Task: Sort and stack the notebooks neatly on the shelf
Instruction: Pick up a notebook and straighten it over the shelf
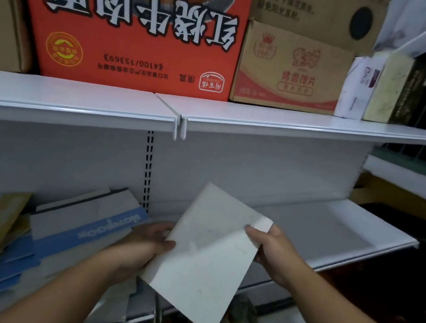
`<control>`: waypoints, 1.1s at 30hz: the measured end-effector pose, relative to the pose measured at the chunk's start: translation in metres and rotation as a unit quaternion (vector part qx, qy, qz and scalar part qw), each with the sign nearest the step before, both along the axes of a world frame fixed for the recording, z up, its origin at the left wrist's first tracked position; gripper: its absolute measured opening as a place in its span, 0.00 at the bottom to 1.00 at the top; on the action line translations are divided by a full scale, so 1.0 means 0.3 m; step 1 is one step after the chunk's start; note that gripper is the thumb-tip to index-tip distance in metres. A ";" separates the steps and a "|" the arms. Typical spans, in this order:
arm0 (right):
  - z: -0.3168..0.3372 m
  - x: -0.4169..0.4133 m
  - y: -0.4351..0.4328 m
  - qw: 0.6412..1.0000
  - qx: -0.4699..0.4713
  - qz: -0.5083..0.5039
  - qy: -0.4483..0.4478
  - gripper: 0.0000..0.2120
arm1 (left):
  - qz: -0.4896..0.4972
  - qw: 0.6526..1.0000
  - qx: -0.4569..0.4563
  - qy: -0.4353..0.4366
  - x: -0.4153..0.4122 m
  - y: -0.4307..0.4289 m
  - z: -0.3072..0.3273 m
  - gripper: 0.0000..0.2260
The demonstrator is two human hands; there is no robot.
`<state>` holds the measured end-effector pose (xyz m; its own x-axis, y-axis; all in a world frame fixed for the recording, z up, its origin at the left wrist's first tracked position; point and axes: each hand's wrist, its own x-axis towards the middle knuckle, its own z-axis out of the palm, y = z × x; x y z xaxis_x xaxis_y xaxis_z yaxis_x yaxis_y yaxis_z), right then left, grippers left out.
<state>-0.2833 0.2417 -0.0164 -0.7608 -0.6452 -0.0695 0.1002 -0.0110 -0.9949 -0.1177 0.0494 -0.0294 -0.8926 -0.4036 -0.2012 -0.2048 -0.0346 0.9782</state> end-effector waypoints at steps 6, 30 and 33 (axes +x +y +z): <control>0.007 -0.018 0.070 0.987 -0.114 -0.111 -0.021 0.09 | 0.197 0.969 -0.141 0.036 -0.099 0.046 -0.004 0.08; -0.132 -0.377 0.383 0.957 0.162 0.041 0.239 0.07 | 0.084 0.984 0.150 0.041 -0.367 0.482 -0.041 0.18; -0.122 -0.411 0.371 0.992 0.117 0.042 0.011 0.14 | 0.104 0.993 -0.022 0.057 -0.397 0.515 -0.028 0.17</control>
